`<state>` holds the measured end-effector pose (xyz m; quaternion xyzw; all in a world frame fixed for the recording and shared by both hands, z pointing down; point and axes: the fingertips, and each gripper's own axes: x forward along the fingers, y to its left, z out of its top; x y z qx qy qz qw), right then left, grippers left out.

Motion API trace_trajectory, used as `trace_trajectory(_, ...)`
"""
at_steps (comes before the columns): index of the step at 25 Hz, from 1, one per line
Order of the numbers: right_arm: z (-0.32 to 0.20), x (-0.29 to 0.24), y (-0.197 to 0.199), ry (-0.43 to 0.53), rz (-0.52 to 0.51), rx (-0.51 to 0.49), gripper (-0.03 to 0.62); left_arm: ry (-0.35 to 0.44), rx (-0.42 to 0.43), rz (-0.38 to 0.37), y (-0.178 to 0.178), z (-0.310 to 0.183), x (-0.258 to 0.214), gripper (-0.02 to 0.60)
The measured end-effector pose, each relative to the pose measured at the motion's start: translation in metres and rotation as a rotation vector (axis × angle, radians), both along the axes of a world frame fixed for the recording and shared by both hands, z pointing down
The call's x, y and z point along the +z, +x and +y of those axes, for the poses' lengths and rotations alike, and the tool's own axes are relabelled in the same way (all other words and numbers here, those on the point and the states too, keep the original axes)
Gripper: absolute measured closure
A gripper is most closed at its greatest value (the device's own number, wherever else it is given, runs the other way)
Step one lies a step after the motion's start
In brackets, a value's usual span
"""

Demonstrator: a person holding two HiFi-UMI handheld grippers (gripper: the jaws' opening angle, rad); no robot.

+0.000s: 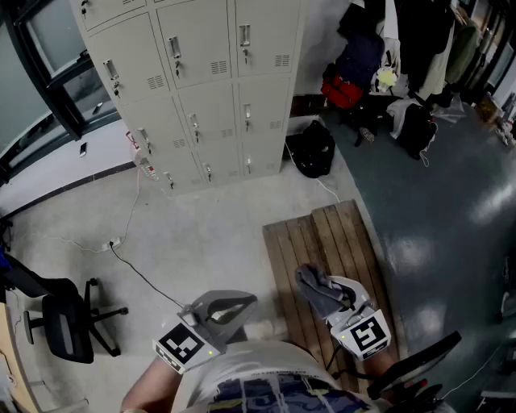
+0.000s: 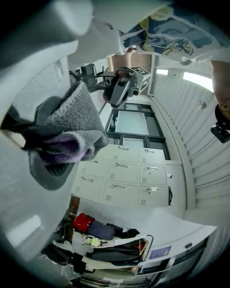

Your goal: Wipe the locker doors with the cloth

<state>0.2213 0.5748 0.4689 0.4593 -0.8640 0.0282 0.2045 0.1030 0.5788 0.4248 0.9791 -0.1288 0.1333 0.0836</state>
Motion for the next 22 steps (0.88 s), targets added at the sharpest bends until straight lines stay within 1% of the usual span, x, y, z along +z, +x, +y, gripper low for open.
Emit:
trace_trajectory(3, -0.004, 0.004, 0.005, 0.007, 0.000, 0.001, 0.508, 0.009, 0.011, 0.005, 0.006, -0.004, 0.001, 0.580)
trace_trajectory(6, -0.012, 0.009, 0.006, 0.005, -0.017, 0.010, 0.508, -0.008, 0.015, 0.011, 0.006, -0.014, 0.003, 0.580)
trace_trajectory(8, -0.026, 0.005, 0.005, 0.008, 0.003, 0.004, 0.508, -0.018, 0.020, 0.018, 0.005, -0.027, 0.002, 0.580)
trace_trajectory(11, -0.060, 0.002, 0.004, 0.003, 0.011, 0.007, 0.508, 0.002, 0.048, 0.032, 0.003, -0.052, -0.004, 0.580)
trace_trajectory(14, -0.107, -0.003, 0.000, 0.000, 0.039, -0.004, 0.507, 0.023, 0.055, 0.057, -0.003, -0.091, -0.010, 0.580)
trace_trajectory(17, -0.170, -0.017, -0.009, 0.014, 0.093, -0.028, 0.507, 0.045, 0.051, 0.053, -0.017, -0.142, -0.020, 0.580)
trace_trajectory(20, -0.235, -0.037, -0.026, 0.045, 0.150, -0.068, 0.507, 0.042, 0.057, 0.058, -0.032, -0.188, -0.029, 0.580)
trace_trajectory(22, -0.280, -0.053, -0.037, 0.082, 0.194, -0.094, 0.507, 0.047, 0.057, 0.066, -0.043, -0.219, -0.033, 0.580)
